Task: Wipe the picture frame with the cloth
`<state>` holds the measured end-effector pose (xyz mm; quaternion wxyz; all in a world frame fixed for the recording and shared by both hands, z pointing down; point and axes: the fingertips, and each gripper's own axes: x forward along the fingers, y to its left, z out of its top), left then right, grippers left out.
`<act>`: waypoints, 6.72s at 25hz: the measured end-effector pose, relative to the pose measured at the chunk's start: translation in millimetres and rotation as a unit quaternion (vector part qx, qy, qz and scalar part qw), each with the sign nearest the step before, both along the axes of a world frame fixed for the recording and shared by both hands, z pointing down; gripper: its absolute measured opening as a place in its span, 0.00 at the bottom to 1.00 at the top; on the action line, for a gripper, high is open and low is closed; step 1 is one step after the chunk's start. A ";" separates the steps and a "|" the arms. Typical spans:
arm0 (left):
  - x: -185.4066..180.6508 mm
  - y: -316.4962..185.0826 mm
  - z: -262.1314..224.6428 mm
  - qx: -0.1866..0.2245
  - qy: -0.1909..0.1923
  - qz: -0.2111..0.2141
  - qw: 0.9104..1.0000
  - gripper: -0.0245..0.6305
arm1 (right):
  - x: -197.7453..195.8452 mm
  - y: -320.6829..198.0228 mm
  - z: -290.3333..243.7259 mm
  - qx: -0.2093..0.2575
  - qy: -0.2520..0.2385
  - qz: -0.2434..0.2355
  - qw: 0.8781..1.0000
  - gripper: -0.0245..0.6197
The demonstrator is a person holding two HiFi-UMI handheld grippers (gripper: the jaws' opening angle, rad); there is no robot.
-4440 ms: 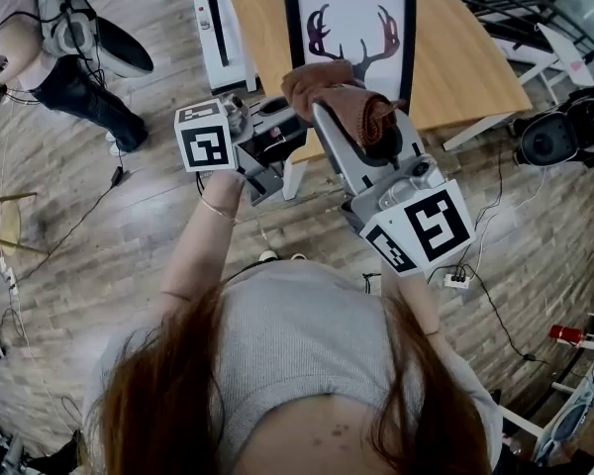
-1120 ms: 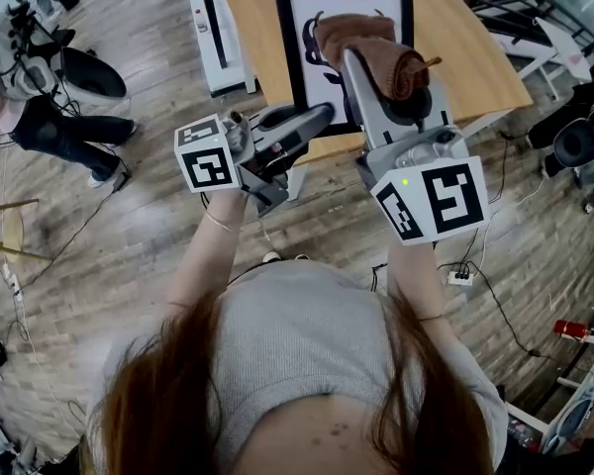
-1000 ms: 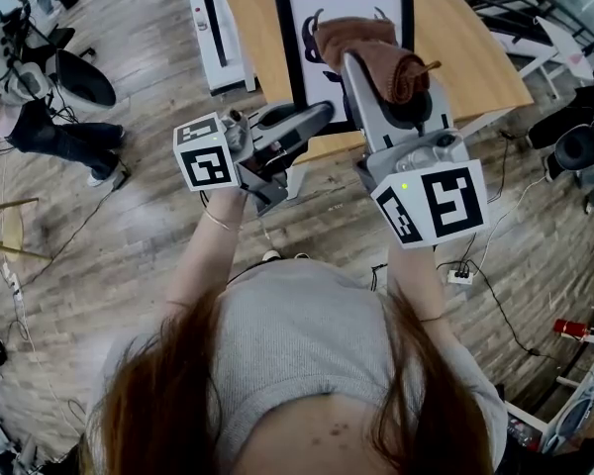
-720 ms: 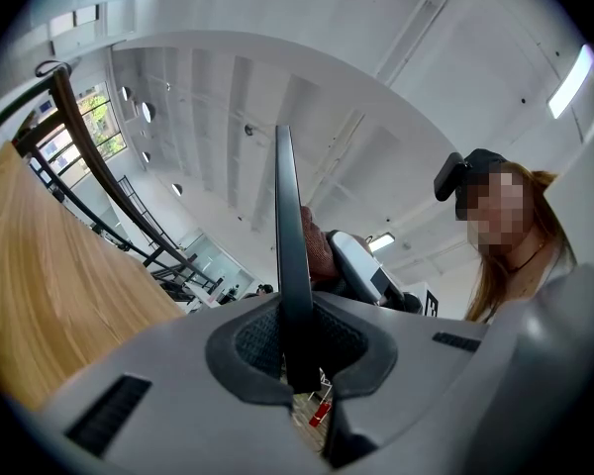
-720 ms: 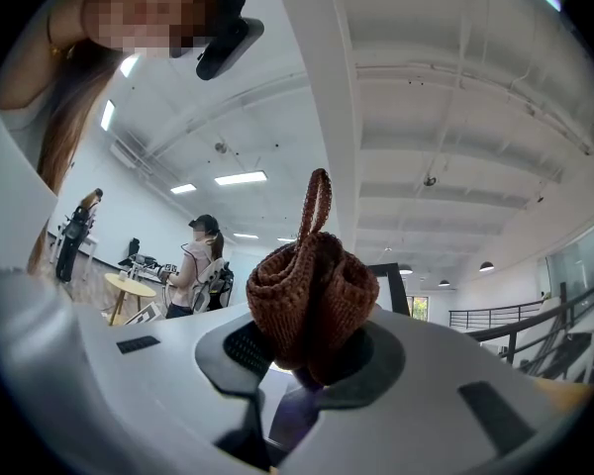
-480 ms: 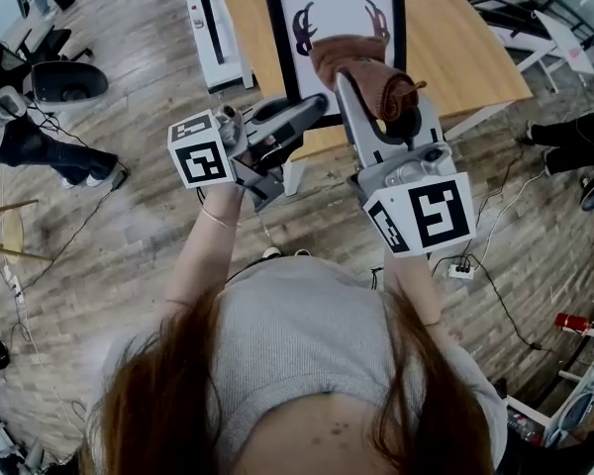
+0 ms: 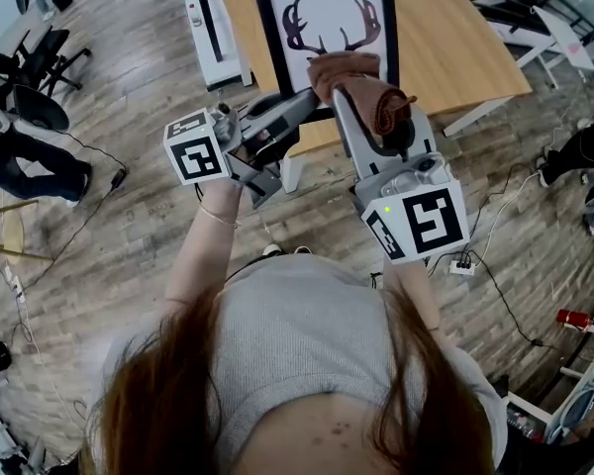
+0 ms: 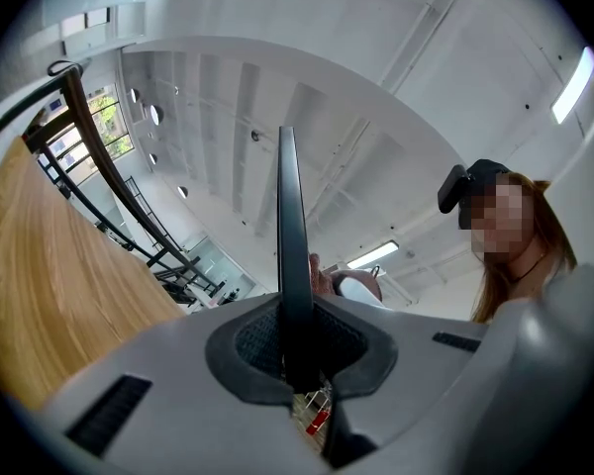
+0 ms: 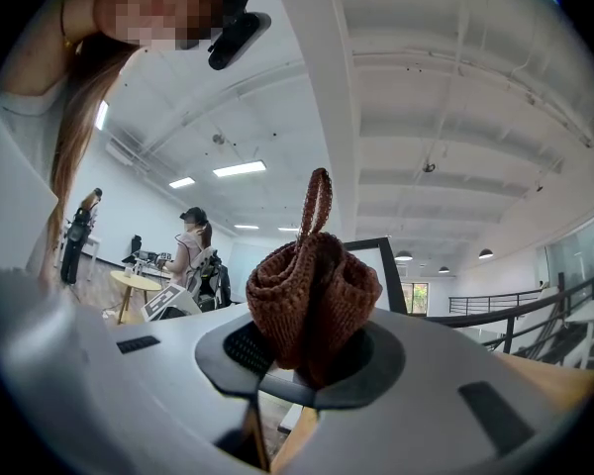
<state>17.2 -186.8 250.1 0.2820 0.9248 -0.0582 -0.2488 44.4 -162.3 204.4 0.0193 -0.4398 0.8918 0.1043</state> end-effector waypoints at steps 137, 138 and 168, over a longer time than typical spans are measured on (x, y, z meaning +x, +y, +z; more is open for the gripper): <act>0.5 -4.6 3.7 -0.033 0.036 0.003 0.999 0.09 | 57.9 -4.8 10.8 -0.049 -0.014 0.005 0.999 0.19; 0.4 -4.2 3.2 -0.034 0.037 0.004 0.999 0.09 | 57.8 -3.3 11.2 -0.049 -0.011 0.006 0.999 0.19; -9.7 -9.4 26.1 -0.087 0.055 -0.009 0.995 0.09 | 59.9 17.9 43.1 -0.115 -0.002 -0.002 0.993 0.19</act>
